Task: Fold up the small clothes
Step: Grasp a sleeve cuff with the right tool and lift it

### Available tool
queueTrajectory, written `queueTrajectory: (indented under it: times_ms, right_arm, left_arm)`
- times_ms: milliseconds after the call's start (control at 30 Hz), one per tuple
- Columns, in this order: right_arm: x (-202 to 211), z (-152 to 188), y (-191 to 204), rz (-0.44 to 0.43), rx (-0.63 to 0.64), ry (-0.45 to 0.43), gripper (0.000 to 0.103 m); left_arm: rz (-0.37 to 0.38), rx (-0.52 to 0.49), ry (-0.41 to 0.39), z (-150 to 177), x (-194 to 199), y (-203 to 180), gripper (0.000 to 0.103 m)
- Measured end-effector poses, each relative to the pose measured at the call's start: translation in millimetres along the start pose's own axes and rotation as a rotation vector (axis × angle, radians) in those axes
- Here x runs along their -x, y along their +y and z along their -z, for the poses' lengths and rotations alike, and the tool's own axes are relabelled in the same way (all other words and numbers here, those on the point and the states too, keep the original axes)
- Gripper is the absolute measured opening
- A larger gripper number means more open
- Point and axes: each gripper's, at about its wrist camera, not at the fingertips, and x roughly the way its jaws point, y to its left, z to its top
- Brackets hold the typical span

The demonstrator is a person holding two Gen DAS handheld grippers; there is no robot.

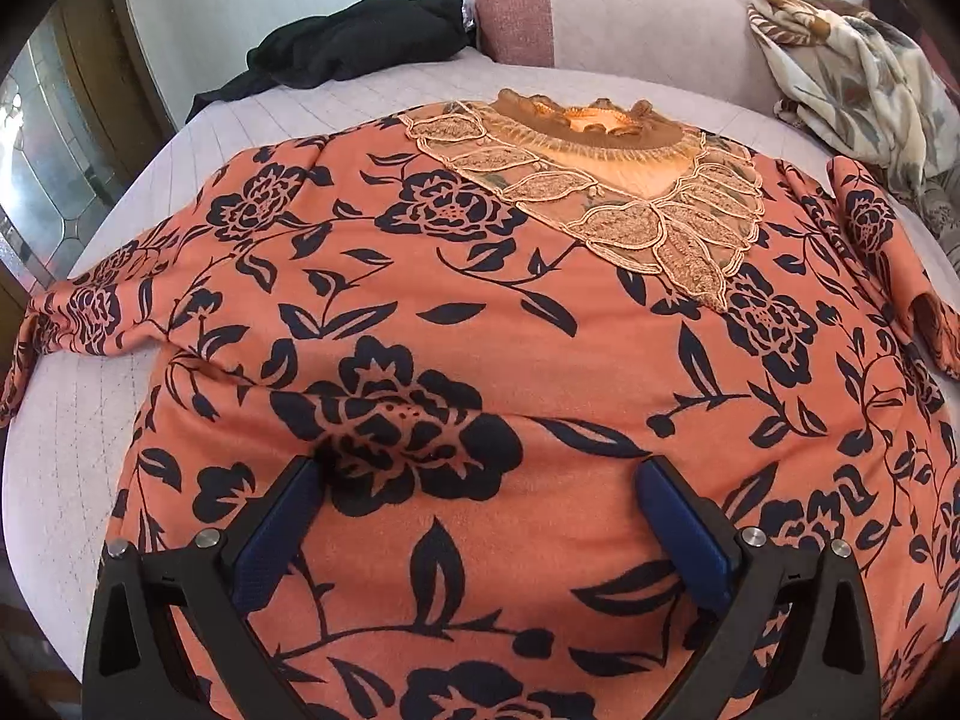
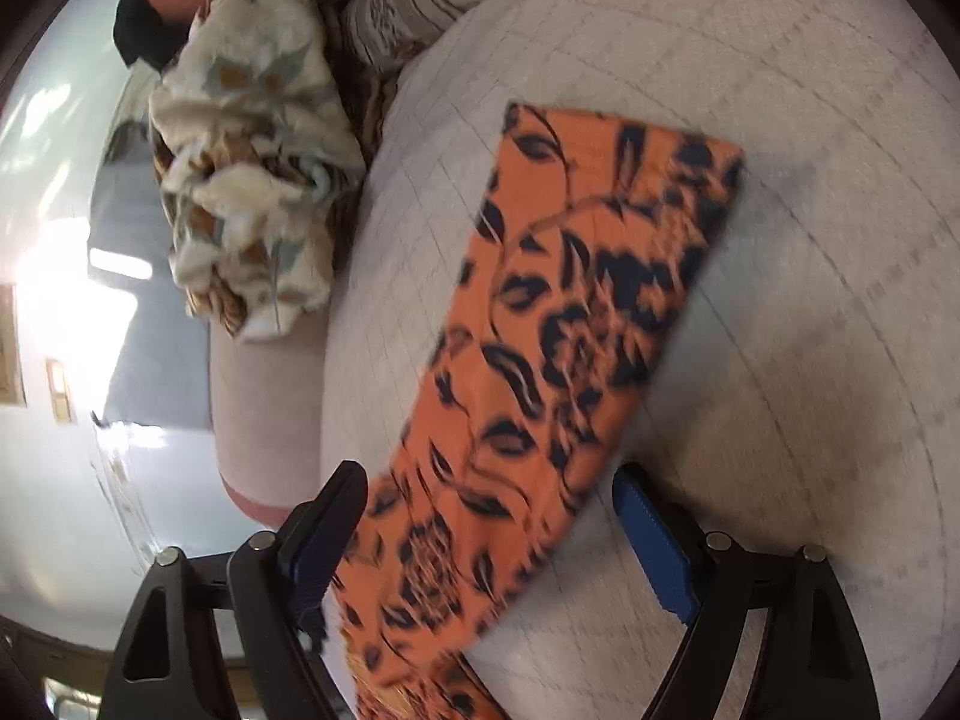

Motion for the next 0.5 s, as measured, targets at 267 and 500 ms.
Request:
queueTrajectory:
  times_ms: [267,500]
  right_arm:
    - [-16.3,-25.3,1.8,0.103,0.053,-0.117,0.007]
    - [44.8,11.9,86.4,-0.051,0.327,-0.364,0.007]
  left_arm:
    - [0.008,-0.002,0.018,-3.5,-0.7,2.5,0.103]
    - [-0.078,0.14,-0.03,-18.8,17.5,49.5,0.103]
